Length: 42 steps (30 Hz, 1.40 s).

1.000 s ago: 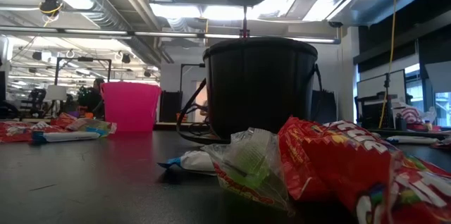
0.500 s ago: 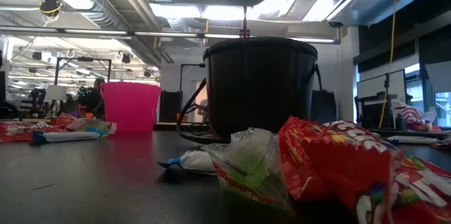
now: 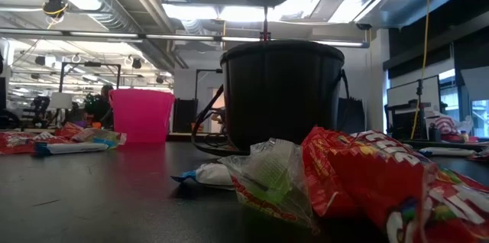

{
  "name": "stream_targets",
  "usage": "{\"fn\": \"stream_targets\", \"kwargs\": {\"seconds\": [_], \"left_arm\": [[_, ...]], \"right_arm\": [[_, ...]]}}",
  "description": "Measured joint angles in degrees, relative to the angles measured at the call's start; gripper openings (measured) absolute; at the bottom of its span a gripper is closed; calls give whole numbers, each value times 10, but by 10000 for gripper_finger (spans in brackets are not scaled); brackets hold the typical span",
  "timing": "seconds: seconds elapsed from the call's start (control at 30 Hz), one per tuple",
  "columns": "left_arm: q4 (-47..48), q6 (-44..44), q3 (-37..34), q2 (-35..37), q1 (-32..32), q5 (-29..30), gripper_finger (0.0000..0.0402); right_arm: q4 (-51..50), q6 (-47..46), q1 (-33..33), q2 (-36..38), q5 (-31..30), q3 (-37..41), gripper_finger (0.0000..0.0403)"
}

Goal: Organize candy in baskets
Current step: Put the red gummy into the pink bucket

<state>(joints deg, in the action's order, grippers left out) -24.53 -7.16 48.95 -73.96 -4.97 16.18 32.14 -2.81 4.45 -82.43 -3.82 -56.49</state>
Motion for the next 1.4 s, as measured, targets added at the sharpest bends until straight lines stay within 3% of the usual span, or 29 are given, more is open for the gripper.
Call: {"fn": "stream_targets", "kwargs": {"seconds": [0.17,0.43,0.57,0.7,0.87,1.0,1.13,1.4], "left_arm": [[0,2,0,0,0,-5,149],[6,2,0,3,0,-23,13],[25,8,0,9,0,-20,7],[69,13,0,33,0,-7,3],[174,13,0,93,0,72,2],[289,12,0,155,10,177,1],[409,-27,0,211,56,240,1],[563,-118,0,244,251,225,1]], "right_arm": [[0,0,0,0,0,0,5],[-2,-2,0,0,-4,0,5],[-8,-4,0,0,-11,0,33],[-8,1,0,6,-17,0,108],[-57,14,0,39,-63,0,205],[-115,33,0,78,-105,0,251],[-157,33,0,104,-117,0,265],[-194,33,0,116,-122,0,249]]}}
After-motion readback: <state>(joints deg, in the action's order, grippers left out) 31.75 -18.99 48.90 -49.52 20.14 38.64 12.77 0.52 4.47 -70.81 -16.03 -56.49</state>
